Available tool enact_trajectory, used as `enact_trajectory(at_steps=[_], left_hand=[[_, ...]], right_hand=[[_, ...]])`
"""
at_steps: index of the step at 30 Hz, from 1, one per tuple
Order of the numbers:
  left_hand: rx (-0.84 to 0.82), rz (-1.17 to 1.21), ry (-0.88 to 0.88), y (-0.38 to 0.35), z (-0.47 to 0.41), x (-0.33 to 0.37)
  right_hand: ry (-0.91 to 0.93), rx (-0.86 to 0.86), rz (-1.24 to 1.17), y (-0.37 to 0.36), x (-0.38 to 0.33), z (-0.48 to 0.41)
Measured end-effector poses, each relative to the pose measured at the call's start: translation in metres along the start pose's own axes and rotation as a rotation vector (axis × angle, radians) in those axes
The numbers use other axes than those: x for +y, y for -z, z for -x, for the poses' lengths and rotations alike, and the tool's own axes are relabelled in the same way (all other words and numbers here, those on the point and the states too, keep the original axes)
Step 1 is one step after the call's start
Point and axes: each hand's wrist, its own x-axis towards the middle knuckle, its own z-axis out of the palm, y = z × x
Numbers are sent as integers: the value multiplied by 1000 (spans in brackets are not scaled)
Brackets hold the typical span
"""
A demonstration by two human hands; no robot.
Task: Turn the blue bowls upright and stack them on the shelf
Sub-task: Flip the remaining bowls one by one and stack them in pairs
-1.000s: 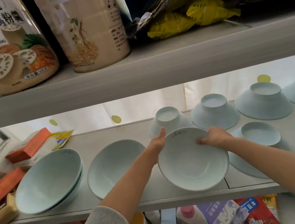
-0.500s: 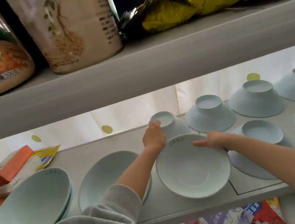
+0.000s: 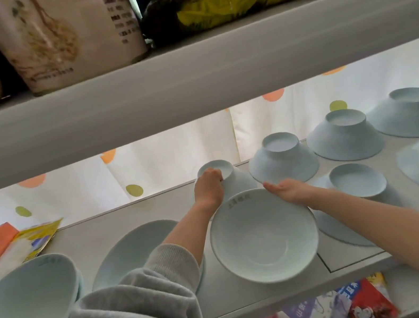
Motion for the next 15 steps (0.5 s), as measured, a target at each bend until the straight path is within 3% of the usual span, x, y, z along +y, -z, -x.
enact_trajectory(at_steps=[7,15], left_hand=[[26,-38,-27,17,7,-2],[188,-31,-106,72,-3,17]], right_hand=[[46,-23,20,8,-6,7],[153,220,115,29,-22,3]])
